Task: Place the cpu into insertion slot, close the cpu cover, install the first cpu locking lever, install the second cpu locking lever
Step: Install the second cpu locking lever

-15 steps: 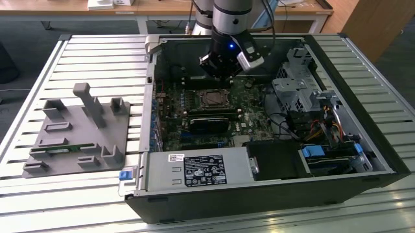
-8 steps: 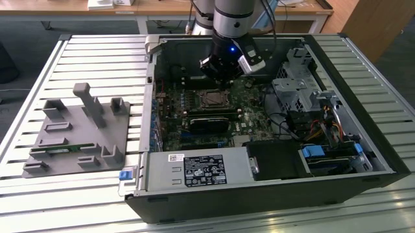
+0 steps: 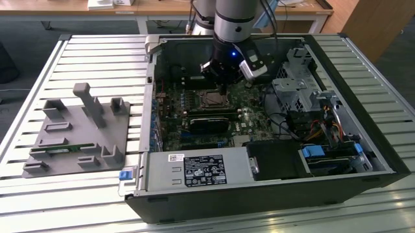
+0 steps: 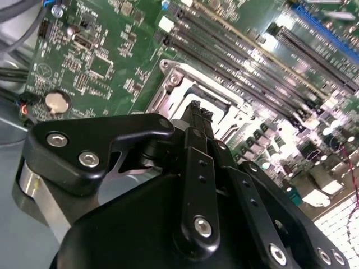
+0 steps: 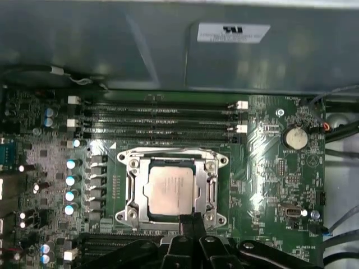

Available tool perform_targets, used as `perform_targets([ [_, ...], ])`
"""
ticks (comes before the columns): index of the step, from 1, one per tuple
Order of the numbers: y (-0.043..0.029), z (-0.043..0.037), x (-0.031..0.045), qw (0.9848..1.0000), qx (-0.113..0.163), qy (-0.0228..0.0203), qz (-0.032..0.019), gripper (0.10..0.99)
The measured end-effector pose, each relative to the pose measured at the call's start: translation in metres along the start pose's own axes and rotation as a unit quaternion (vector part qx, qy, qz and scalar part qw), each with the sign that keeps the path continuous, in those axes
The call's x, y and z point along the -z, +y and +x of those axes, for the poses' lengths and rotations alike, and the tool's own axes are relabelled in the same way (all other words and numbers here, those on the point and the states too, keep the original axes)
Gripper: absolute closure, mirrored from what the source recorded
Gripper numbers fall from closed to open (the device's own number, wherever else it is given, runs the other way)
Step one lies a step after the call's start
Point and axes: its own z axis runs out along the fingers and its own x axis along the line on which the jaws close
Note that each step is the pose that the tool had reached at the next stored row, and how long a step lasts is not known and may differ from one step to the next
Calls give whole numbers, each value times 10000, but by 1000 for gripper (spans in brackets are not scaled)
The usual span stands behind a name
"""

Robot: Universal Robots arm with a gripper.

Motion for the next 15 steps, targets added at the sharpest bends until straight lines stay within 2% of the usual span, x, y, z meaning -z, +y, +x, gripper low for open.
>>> perform_targets([
  [3,-32,0,-3,10000,0,3,-12,980],
  [4,-38,0,-5,10000,-3,5,-44,980],
  [8,-56,0,-11,9997,-6,23,-247,980],
  [9,-68,0,-15,9996,-6,24,-266,980],
  [15,-97,4,-51,9996,-6,25,-266,980],
])
